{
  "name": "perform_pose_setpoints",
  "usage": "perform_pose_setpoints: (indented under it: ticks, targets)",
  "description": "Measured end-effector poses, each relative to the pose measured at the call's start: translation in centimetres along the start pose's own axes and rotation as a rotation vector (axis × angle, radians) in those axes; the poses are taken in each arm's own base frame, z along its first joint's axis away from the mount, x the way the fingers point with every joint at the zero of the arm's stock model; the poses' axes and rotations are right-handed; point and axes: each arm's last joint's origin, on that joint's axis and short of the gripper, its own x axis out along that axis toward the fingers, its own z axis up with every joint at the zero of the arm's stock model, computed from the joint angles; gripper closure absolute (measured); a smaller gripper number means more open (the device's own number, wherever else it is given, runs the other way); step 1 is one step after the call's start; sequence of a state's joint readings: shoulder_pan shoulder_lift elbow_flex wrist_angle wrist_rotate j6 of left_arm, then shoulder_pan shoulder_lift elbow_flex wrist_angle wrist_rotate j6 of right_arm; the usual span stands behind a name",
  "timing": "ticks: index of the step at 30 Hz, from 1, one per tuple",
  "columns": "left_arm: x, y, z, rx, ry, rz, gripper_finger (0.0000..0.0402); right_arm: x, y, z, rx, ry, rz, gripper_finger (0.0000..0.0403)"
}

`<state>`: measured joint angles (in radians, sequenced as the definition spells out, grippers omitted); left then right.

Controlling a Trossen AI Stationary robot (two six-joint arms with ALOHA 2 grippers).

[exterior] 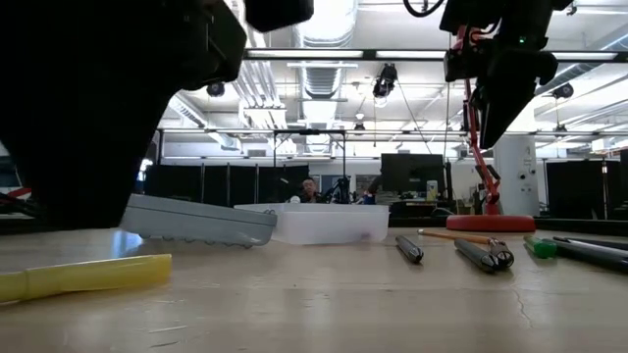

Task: Pick & place school supplies into a supply box
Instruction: Put the yellow pen into the gray supply box

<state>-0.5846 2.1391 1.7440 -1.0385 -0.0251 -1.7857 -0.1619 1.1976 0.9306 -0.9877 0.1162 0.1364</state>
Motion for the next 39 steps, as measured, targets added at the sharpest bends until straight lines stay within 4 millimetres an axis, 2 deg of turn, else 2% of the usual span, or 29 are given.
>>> perform_pose_setpoints:
  ticks: [7, 9, 12, 15, 20, 23, 27, 32, 35, 39]
  targets:
    - [0.0, 0.3, -0.1, 0.011, -0.005, 0.022, 0.0222, 0.0, -0.1, 0.0, -0.004, -0.004, -0.018, 0.0300]
    - [0.2, 0.4, -0.1, 0.043, -0.003, 0.028, 0.0203, 0.0, 0.0, 0.0, -0.002, -0.005, -0.018, 0.0301]
    - [0.8, 0.8, -0.1, 0.051, 0.007, 0.049, 0.0196, 0.0, 0.0, 0.0, 0.000, -0.007, -0.017, 0.0305]
    - [1.8, 1.0, -0.1, 0.065, 0.025, 0.038, 0.0212, 0.0, 0.0, 0.1, 0.000, -0.009, -0.017, 0.0309]
    - [3.3, 1.1, -0.2, 0.095, 0.076, -0.037, 0.0263, 0.0, 0.0, 0.1, 0.004, -0.011, -0.017, 0.0308]
    - [3.7, 1.5, -0.1, 0.077, 0.087, -0.029, 0.0305, 0.0, 0.0, 0.0, 0.004, -0.008, -0.016, 0.0305]
    - [3.2, 1.9, 0.4, 0.063, 0.093, -0.035, 0.0377, 0.1, -0.1, 0.0, 0.017, -0.007, -0.021, 0.0306]
    - [1.5, 1.9, 2.6, 0.014, 0.052, -0.092, 0.0383, -0.4, -0.2, -0.1, 0.070, -0.031, -0.038, 0.0316]
    - [-1.5, 1.6, 4.8, -0.077, -0.071, -0.218, 0.0385, -1.3, -0.4, -0.5, 0.133, -0.073, -0.036, 0.0323]
    - [-5.0, 2.6, 8.1, -0.219, -0.278, -0.319, 0.0384, -2.6, -1.0, -1.3, 0.237, -0.148, -0.086, 0.0330]
